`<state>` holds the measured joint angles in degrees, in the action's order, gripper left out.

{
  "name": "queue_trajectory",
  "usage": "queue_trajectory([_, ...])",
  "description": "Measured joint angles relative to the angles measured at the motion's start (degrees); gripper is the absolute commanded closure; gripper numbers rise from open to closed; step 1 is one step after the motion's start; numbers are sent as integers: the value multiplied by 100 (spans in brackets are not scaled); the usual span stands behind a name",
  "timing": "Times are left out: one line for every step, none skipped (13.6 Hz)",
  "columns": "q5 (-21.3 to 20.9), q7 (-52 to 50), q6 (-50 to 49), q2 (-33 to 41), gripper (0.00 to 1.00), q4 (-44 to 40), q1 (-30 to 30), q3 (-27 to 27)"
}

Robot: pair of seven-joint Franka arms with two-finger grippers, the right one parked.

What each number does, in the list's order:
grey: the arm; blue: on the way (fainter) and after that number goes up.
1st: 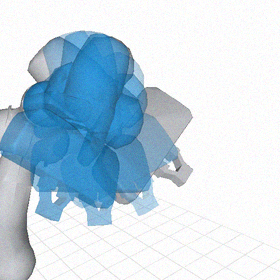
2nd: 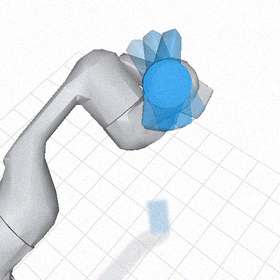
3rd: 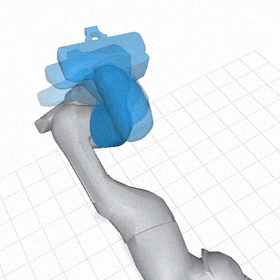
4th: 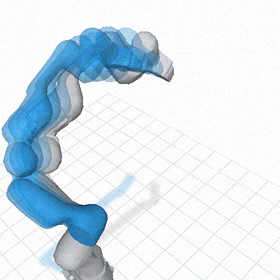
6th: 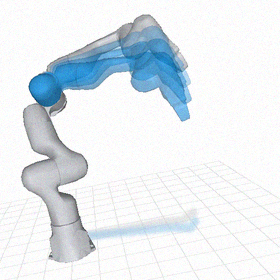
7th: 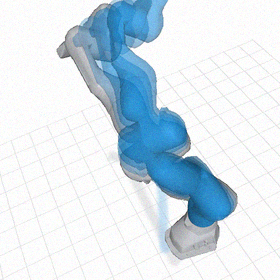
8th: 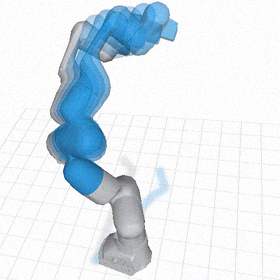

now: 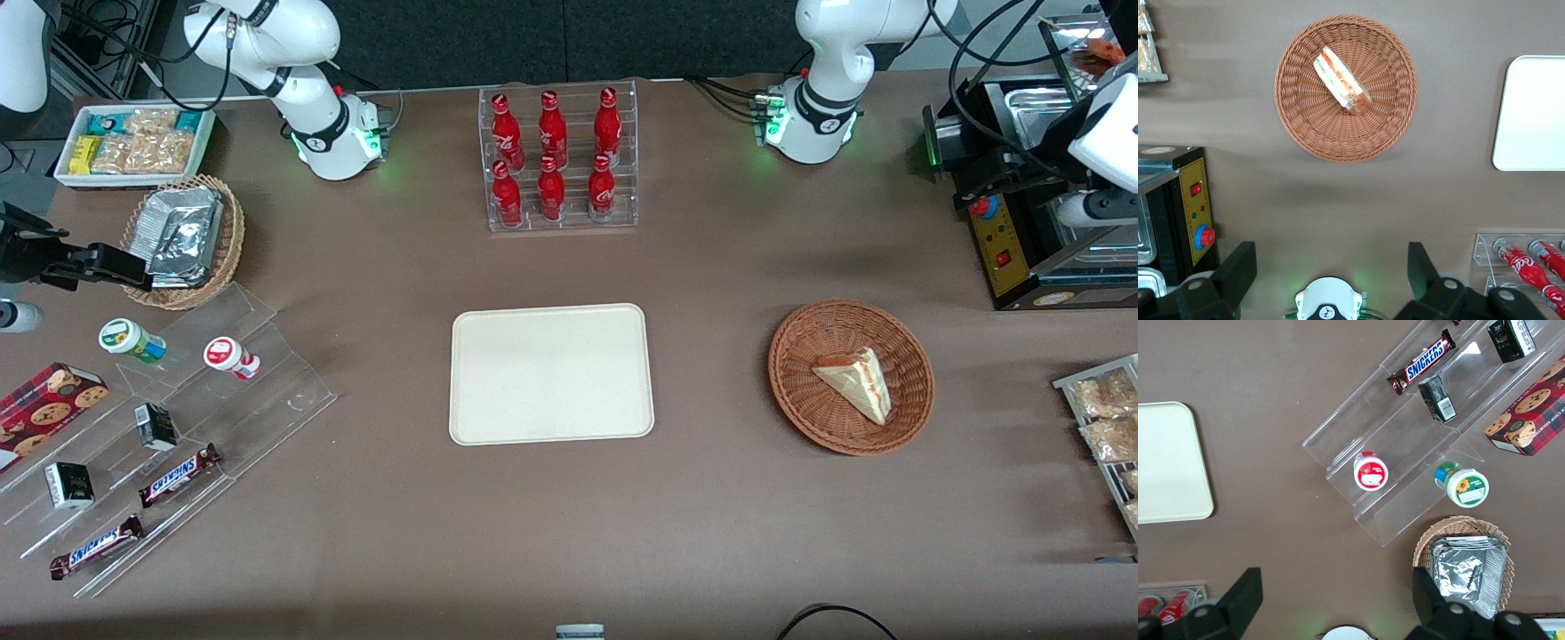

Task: Place sandwich from basket to tray
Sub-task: 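Move the left gripper down over the sandwich in the wicker basket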

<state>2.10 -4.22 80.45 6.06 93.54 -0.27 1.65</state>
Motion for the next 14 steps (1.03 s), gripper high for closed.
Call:
queue_trajectory([0,0,-5,-33,0,-35,3,-2])
queue_trajectory([0,0,-8,-52,0,-54,2,-9])
queue_trajectory([-3,0,-8,-76,0,-68,2,-15])
queue_trajectory([-7,-8,-6,-127,0,-74,2,-20])
queue_trajectory([-21,-117,25,-218,0,-73,1,-22])
queue_trajectory([-62,-428,146,-372,0,-63,0,-25])
queue_trajectory([-111,-861,339,-583,0,-43,0,-27])
queue_trajectory([-123,-1272,595,-819,0,8,1,-25])
queue_trajectory([-122,-1643,900,-1056,0,88,3,-19])
queue_trajectory([-122,-2051,1199,-1264,0,182,8,-15])
queue_trajectory([-121,-2540,1553,-1433,0,314,12,-11])
queue_trajectory([-121,-3026,1961,-1560,0,487,22,1])
queue_trajectory([-121,-3505,2406,-1654,0,708,61,9])
queue_trajectory([-121,-3954,2817,-1724,0,931,114,13])
